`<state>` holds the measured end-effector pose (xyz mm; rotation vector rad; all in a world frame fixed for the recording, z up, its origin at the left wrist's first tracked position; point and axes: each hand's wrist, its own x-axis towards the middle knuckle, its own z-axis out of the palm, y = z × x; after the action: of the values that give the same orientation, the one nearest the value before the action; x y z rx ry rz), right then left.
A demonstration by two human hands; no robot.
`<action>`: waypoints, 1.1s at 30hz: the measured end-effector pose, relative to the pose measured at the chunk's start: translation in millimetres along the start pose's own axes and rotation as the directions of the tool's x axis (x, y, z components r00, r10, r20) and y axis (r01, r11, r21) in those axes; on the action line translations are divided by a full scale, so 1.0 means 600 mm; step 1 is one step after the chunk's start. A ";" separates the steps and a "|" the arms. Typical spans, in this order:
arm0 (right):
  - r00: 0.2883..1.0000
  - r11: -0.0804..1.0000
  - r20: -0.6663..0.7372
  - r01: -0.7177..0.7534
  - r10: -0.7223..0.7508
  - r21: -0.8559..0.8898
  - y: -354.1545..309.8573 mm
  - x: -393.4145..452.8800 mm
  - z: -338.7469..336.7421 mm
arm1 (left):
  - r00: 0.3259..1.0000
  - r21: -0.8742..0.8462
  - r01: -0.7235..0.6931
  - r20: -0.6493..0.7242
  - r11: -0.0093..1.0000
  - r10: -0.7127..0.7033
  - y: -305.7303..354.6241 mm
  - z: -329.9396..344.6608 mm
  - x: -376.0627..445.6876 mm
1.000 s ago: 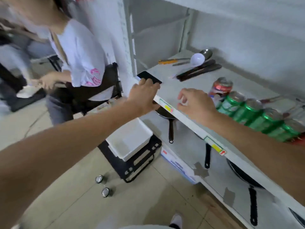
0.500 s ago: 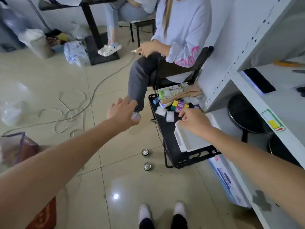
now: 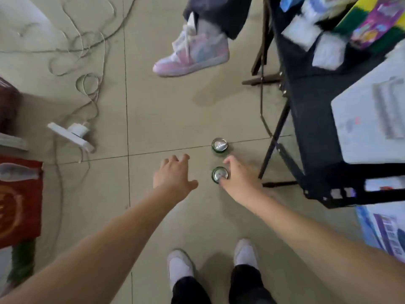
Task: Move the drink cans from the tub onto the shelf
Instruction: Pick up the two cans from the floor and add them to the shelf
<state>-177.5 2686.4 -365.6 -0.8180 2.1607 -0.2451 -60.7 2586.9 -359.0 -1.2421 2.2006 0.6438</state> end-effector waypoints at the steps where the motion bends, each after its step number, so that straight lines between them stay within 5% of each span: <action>1: 1.000 0.999 0.000 0.005 -0.005 -0.032 0.024 0.040 0.051 | 1.000 -0.037 0.006 0.021 0.999 -0.005 -0.011 0.059 0.038; 5: 0.974 0.994 -0.212 0.059 -0.078 -0.096 0.102 0.224 0.174 | 0.994 -0.168 -0.106 0.008 0.980 0.108 -0.017 0.256 0.182; 8: 0.896 0.972 -0.405 0.104 -0.183 -0.209 0.118 0.352 0.204 | 0.965 -0.204 -0.249 -0.140 0.947 0.223 0.007 0.355 0.259; 15: 0.958 0.954 -0.243 0.079 -0.153 -0.291 0.119 0.456 0.218 | 0.933 -0.211 -0.327 -0.228 0.921 0.279 0.030 0.415 0.322; 23: 0.968 0.963 -0.181 0.130 -0.175 -0.237 0.046 0.194 0.084 | 0.943 -0.315 -0.184 -0.324 0.931 0.077 -0.023 0.169 0.117; 33: 0.951 0.903 -0.095 0.246 -0.295 -0.352 -0.139 -0.297 -0.372 | 0.912 -0.116 -0.379 -0.215 0.918 0.350 0.151 -0.291 -0.314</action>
<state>-219.0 2713.6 -72.2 -1.3397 2.2545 -0.0749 -94.0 2636.5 -93.0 -1.0024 2.6199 0.8902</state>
